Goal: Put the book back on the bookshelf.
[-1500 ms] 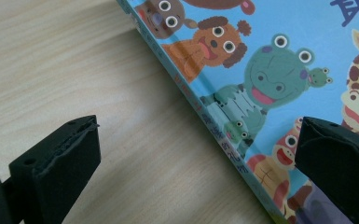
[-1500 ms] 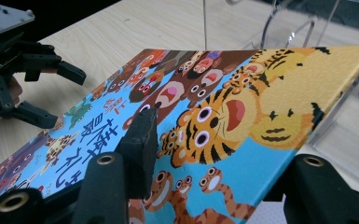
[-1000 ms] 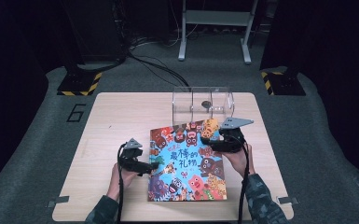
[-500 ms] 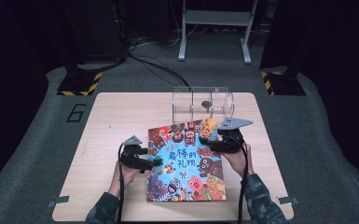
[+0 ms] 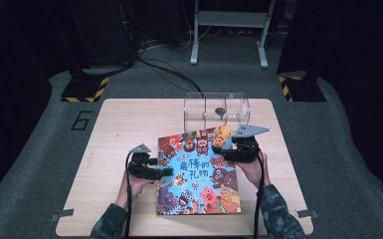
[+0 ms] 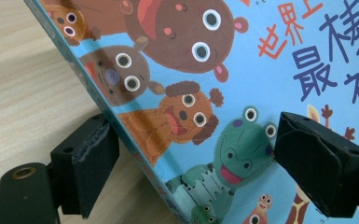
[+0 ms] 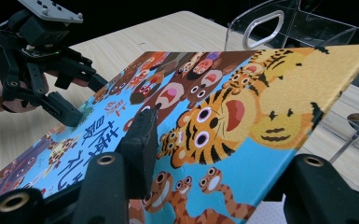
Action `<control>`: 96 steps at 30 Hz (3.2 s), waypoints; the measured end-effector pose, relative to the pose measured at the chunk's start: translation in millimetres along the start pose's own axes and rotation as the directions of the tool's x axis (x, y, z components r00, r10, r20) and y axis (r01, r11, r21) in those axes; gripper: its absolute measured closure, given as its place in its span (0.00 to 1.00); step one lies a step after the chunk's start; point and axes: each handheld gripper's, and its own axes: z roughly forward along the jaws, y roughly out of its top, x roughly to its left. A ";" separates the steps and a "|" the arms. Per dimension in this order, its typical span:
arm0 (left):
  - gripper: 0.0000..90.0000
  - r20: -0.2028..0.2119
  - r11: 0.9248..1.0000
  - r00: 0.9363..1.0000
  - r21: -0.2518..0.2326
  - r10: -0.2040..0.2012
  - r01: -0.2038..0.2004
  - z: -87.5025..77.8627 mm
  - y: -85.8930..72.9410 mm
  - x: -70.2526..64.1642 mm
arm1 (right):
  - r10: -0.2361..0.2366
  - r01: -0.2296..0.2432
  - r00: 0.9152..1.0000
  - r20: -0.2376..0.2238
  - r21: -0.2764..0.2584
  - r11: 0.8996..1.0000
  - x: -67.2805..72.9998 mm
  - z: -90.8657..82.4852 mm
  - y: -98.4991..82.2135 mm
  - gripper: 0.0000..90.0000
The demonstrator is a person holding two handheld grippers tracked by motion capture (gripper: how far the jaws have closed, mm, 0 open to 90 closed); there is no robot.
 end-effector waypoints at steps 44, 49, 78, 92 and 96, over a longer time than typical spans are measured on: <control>0.53 -0.082 0.993 0.994 -0.078 0.078 -0.084 -38.1 12.5 -9.2 | 0.142 -0.138 0.989 -0.029 0.095 0.986 -14.2 0.9 4.1 0.56; 0.56 -0.088 0.992 0.993 -0.089 0.084 -0.091 -42.0 15.2 -12.2 | 0.134 -0.131 0.990 -0.032 0.099 0.986 -15.1 -0.6 5.1 0.55; 0.63 -0.194 0.961 0.952 -0.100 0.236 -0.258 -65.8 28.7 -28.2 | 0.077 -0.077 0.997 0.010 0.124 0.989 -8.5 -1.7 15.7 0.51; 0.64 -0.258 0.933 0.921 -0.133 0.292 -0.333 -71.3 30.5 -34.4 | 0.026 -0.030 0.999 0.036 0.100 0.994 -3.9 -5.2 25.3 0.51; 0.64 -0.204 0.944 0.944 -0.150 0.260 -0.293 -71.5 32.4 -27.8 | 0.002 -0.004 1.000 0.027 0.084 0.996 -3.4 -5.6 24.1 0.51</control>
